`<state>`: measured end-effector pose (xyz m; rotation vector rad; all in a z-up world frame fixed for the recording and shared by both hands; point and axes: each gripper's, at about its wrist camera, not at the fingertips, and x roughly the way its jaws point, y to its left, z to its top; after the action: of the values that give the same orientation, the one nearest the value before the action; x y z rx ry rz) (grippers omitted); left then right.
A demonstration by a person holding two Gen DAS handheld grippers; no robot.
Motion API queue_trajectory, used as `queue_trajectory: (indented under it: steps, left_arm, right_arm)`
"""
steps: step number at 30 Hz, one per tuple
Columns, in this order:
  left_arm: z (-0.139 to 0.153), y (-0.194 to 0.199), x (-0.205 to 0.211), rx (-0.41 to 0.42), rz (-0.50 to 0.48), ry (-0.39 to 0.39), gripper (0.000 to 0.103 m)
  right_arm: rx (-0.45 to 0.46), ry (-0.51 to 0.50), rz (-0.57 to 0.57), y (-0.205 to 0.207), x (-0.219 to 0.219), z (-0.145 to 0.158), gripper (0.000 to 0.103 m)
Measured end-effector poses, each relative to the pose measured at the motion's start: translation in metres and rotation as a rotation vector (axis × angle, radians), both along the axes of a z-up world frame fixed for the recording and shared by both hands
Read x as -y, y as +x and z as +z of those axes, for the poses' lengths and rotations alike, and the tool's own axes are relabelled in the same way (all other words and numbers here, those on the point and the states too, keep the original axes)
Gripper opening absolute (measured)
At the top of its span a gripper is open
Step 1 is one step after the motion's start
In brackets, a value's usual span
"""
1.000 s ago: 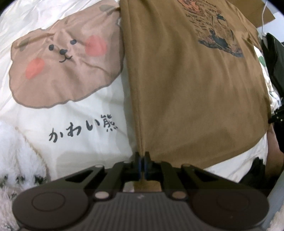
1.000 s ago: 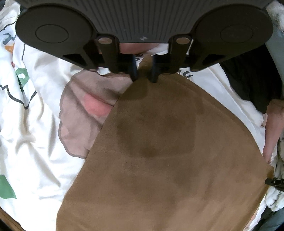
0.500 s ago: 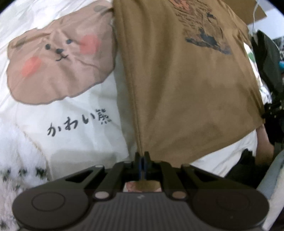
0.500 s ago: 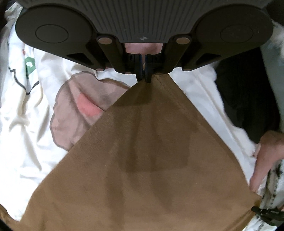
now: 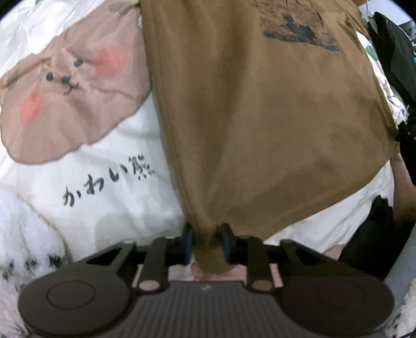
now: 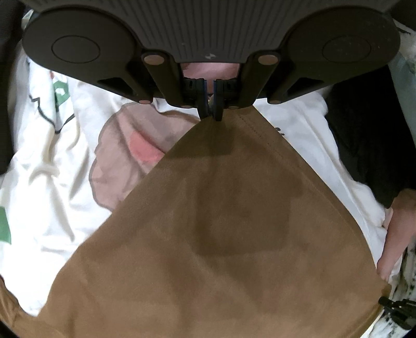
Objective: Fold clothes
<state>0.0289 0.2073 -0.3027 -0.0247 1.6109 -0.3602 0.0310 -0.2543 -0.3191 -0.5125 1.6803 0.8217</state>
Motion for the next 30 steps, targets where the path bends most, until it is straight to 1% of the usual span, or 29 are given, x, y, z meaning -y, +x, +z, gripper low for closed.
queue_trajectory:
  steps: [1,3,4,10,14,16,18,19,21,26,29,30]
  left_arm:
    - [-0.001,-0.004,-0.006,0.014,0.011,-0.002,0.047]
    - [-0.001,-0.003,-0.008,0.038,0.017,0.010,0.053]
    - [-0.001,-0.001,-0.007,0.048,0.019,0.017,0.055]
    - [0.001,0.008,-0.008,0.113,0.030,0.061,0.055]
    - [0.015,0.031,-0.016,0.192,0.054,0.069,0.055]
    - [0.020,0.031,-0.018,0.222,0.058,0.080,0.055]
    - [0.018,0.037,-0.019,0.255,0.060,0.095,0.055]
    - [0.022,0.044,-0.020,0.278,0.068,0.106,0.055]
    - [0.019,0.059,-0.027,0.310,0.085,0.114,0.055]
    - [0.017,0.092,-0.033,0.403,0.144,0.139,0.055]
    - [0.010,0.118,-0.025,0.459,0.127,0.158,0.054]
    - [0.010,0.126,-0.023,0.482,0.116,0.162,0.054]
  right_arm:
    - [0.009,0.002,-0.006,0.002,-0.001,0.001,0.025]
    - [0.015,0.010,-0.011,0.006,-0.002,0.002,0.037]
    - [0.020,0.015,-0.015,0.006,-0.004,0.002,0.039]
    - [0.031,0.013,-0.031,0.014,-0.004,0.004,0.041]
    - [0.058,0.014,-0.020,0.023,-0.004,0.011,0.041]
    - [0.078,0.018,-0.040,0.032,-0.004,0.016,0.041]
    - [0.093,0.016,-0.046,0.039,-0.002,0.020,0.041]
    - [0.100,0.013,-0.047,0.042,-0.002,0.021,0.041]
    - [0.118,0.011,-0.053,0.050,-0.002,0.023,0.041]
    - [0.181,0.014,-0.109,0.073,-0.007,0.027,0.042]
    - [0.213,0.012,-0.127,0.079,-0.012,0.026,0.042]
    - [0.238,0.015,-0.146,0.086,-0.016,0.026,0.042]
